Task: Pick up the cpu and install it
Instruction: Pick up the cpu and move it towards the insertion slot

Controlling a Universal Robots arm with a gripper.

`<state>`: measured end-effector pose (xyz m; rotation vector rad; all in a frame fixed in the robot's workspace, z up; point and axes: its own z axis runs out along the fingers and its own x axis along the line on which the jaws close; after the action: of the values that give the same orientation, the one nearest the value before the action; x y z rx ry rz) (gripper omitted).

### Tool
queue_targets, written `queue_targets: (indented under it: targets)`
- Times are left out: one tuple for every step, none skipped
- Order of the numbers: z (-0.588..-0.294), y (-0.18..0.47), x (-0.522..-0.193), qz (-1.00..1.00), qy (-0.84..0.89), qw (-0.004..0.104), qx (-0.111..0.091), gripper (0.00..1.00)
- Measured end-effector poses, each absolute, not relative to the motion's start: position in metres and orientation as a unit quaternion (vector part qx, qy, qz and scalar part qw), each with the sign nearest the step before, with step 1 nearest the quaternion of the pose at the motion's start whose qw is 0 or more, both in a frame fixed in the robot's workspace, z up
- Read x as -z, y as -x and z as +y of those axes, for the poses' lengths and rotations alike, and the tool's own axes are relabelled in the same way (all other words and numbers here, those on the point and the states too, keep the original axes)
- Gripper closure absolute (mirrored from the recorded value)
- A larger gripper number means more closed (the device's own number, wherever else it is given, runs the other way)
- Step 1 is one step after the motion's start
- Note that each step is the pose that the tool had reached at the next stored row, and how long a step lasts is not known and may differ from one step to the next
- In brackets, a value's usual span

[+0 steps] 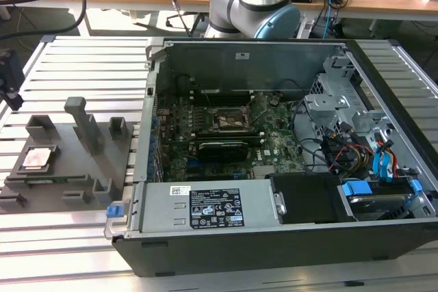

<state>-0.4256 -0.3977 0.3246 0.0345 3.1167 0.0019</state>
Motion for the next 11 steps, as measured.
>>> queue_targets:
  targets:
    - [-0.3977, 0.4256, -0.3240, 1.000, -0.011, 0.012, -0.001, 0.40]
    - [-0.3977, 0.4256, -0.3233, 1.000, -0.011, 0.012, -0.001, 0.40]
    - [-0.3977, 0.4256, -0.3228, 1.000, -0.011, 0.012, -0.001, 0.40]
    - [-0.3977, 0.4256, -0.3224, 1.000, -0.011, 0.012, -0.001, 0.40]
    - [-0.3977, 0.4256, -0.3214, 1.000, -0.011, 0.012, -0.001, 0.40]
    - [-0.3977, 0.4256, -0.3206, 1.000, -0.011, 0.012, -0.001, 0.40]
    - [-0.3977, 0.4256, -0.3201, 1.000, -0.011, 0.012, -0.001, 0.40]
    - [-0.3977, 0.4256, -0.3196, 1.000, -0.011, 0.012, -0.001, 0.40]
    - [-0.3977, 0.4256, -0.3190, 1.000, -0.011, 0.012, -0.001, 0.40]
    - [-0.3977, 0.4256, -0.3187, 1.000, -0.011, 0.012, -0.001, 0.40]
    - [-0.3977, 0.4256, -0.3182, 1.000, -0.011, 0.012, -0.001, 0.40]
